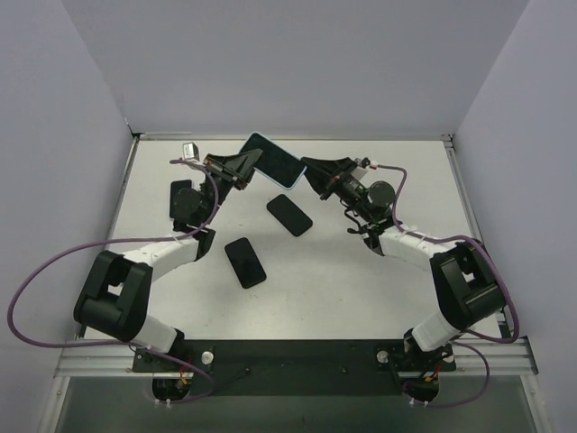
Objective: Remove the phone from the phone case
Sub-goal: Remove the phone case from the phone.
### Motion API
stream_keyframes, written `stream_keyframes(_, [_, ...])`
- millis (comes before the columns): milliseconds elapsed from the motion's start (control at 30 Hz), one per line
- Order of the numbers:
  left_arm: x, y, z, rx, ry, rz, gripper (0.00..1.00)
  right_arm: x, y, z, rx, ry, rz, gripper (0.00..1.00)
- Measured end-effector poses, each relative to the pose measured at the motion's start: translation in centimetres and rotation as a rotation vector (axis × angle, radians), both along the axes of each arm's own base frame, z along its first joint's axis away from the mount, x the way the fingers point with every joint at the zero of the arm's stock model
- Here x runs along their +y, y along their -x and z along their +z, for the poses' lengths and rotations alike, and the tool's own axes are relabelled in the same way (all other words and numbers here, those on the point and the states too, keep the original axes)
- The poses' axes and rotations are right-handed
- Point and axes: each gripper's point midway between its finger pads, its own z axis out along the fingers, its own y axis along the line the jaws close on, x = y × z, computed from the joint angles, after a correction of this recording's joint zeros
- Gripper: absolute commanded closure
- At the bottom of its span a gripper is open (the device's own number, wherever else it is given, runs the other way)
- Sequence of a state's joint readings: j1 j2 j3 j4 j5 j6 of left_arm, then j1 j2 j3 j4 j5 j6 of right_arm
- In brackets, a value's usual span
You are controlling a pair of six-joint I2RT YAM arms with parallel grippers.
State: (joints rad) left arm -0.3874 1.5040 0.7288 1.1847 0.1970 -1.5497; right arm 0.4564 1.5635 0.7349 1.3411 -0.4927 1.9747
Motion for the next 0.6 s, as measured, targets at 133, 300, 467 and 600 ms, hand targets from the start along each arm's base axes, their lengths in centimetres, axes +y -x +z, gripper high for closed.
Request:
stream_keyframes(133, [0.5, 0.2, 2.2, -0.045, 0.029, 0.026, 1.00, 0.3, -0.2, 2.6, -0.051, -0.032, 0.001, 1.00])
stream_keyframes(300, [1.0, 0.2, 3.5, -0.072, 0.052, 0.053, 1.00, 0.7, -0.6, 4.0, -0.076, -0.047, 0.001, 1.00])
stream_keyframes(467, [1.2, -0.2, 4.7, -0.090, 0.067, 0.073, 1.00, 0.8, -1.3, 5.0, -0.087, -0.068, -0.014, 1.00])
stream_keyframes(600, [1.2, -0.3, 6.5, -0.118, 0.084, 0.077, 1.00, 0.7, -1.7, 6.8, -0.122, -0.097, -0.025, 1.00])
